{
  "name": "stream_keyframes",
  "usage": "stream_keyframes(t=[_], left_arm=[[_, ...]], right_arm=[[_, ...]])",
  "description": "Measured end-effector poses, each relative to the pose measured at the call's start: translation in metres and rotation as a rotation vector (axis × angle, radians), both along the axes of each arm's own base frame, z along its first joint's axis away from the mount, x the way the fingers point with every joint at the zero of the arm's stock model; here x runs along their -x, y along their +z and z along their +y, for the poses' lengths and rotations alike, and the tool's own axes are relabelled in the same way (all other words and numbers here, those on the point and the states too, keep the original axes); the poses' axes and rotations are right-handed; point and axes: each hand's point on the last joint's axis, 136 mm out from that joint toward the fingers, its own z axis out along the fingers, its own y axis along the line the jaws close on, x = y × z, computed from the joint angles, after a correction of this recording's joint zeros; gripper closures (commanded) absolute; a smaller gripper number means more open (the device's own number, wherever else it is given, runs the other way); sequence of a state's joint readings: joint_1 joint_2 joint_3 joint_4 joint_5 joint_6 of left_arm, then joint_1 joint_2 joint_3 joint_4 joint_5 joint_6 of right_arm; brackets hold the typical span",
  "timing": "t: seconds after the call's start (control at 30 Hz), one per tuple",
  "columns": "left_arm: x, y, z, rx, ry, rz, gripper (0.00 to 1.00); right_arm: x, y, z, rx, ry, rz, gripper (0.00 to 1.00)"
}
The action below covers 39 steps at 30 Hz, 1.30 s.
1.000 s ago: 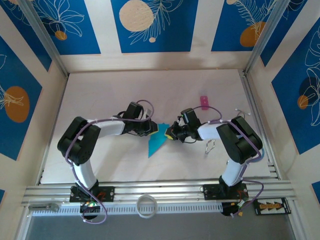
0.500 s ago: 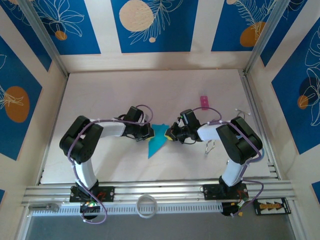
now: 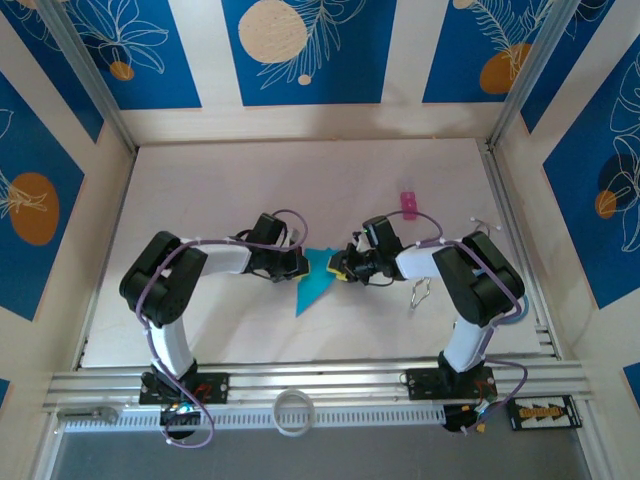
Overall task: Fold a paper plane with a square sheet of paper (pick it up from the middle)
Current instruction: Fold the wing for the fifth time at the center of the table.
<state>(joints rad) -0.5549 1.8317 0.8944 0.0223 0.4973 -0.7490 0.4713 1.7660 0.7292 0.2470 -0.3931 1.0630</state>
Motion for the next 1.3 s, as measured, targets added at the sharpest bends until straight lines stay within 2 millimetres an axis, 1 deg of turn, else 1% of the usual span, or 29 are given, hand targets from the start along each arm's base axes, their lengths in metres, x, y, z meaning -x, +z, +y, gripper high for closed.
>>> stream_keyframes(t=[0.2,0.4,0.43,0.5,0.6,0.63,0.77,0.87,0.97,1.03,1.1,1.17,1.3], left_arm=[[0.000,0.000,0.000,0.001,-0.006,-0.005,0.95],[0.000,0.001,-0.001,0.002,-0.015,-0.014,0.92],[0.000,0.001,-0.001,0.002,-0.015,-0.015,0.90],[-0.001,0.001,-0.001,0.005,-0.016,-0.021,0.83],[-0.001,0.007,-0.001,0.013,-0.018,-0.046,0.67],[-0.001,0.010,0.000,0.013,-0.016,-0.054,0.64],[-0.004,0.024,0.007,-0.015,-0.017,-0.132,0.61],[-0.004,0.038,0.012,-0.054,-0.036,-0.219,0.61],[0.005,0.054,0.007,-0.103,-0.097,-0.324,0.61],[0.014,0.063,0.000,-0.129,-0.152,-0.391,0.60],[0.024,0.067,-0.005,-0.156,-0.199,-0.444,0.60],[0.033,0.065,-0.007,-0.190,-0.237,-0.480,0.59],[0.049,0.054,-0.008,-0.283,-0.313,-0.555,0.57]], right_arm=[[-0.002,0.000,0.000,-0.014,0.029,-0.007,0.80],[0.000,-0.001,0.001,-0.021,0.046,0.000,0.89],[0.000,-0.002,0.001,-0.021,0.045,0.001,0.91],[-0.001,-0.002,0.000,-0.020,0.040,0.004,0.93],[0.000,-0.003,-0.001,-0.019,0.036,0.012,0.97],[0.000,-0.003,-0.001,-0.019,0.032,0.018,0.98],[-0.001,-0.005,-0.004,-0.006,0.001,0.043,0.98],[-0.002,0.001,-0.004,-0.013,-0.021,0.050,0.98],[-0.004,0.008,-0.003,-0.025,-0.042,0.054,0.98],[-0.006,0.011,-0.003,-0.031,-0.057,0.059,0.98],[-0.006,0.012,-0.004,-0.033,-0.070,0.068,0.98],[-0.007,0.011,-0.004,-0.033,-0.077,0.076,0.98],[-0.007,0.011,-0.005,-0.031,-0.088,0.085,0.99]])
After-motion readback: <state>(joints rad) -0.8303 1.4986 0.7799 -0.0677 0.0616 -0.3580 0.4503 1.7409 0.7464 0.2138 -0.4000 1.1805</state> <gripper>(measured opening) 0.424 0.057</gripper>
